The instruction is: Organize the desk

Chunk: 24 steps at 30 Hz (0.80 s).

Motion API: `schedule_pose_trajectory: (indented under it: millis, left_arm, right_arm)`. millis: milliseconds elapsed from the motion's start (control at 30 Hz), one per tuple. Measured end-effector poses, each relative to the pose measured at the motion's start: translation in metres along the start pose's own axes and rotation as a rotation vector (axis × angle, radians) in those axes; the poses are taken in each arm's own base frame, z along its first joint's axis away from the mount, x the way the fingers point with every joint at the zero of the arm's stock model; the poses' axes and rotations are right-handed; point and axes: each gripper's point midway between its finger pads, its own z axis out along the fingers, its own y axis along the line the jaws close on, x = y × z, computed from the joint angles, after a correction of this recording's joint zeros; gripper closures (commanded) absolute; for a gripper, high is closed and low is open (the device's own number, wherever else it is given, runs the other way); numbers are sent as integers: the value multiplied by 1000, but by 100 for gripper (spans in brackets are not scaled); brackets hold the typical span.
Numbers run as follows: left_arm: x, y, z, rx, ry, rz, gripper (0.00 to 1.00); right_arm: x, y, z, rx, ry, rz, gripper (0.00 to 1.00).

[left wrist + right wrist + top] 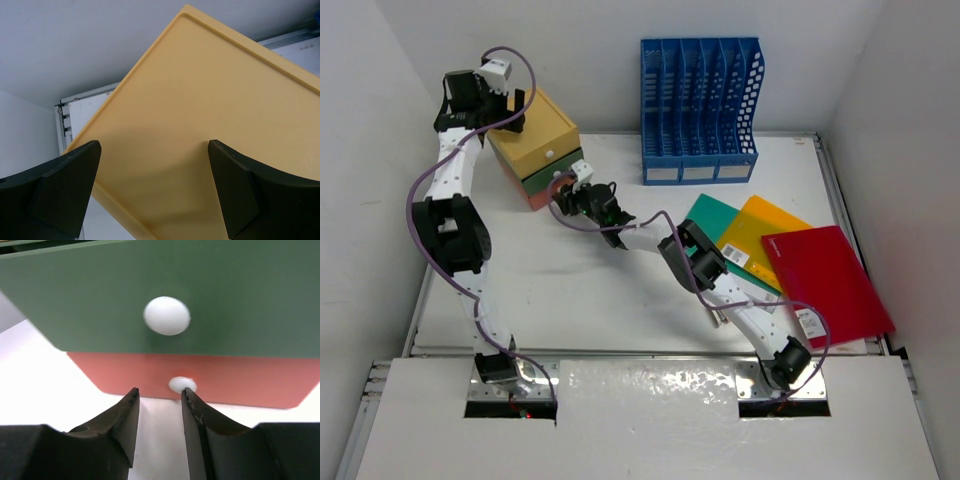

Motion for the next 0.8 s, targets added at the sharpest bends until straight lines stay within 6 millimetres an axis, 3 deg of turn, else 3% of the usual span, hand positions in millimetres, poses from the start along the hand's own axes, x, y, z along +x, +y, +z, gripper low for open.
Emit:
schedule_pose_trajectory:
  millis: [167,633,800]
  left_arm:
    - [0,-1,1,9,-4,7,12]
    - [-1,-2,2,16,-14,14,12]
    - [-1,-2,2,16,-15,14,13]
  right_arm:
    - [-4,-10,5,49,-22,-7,55]
    - [-21,-21,10,109,-64,-32,56]
    - [-15,-21,11,110,-56,-32,59]
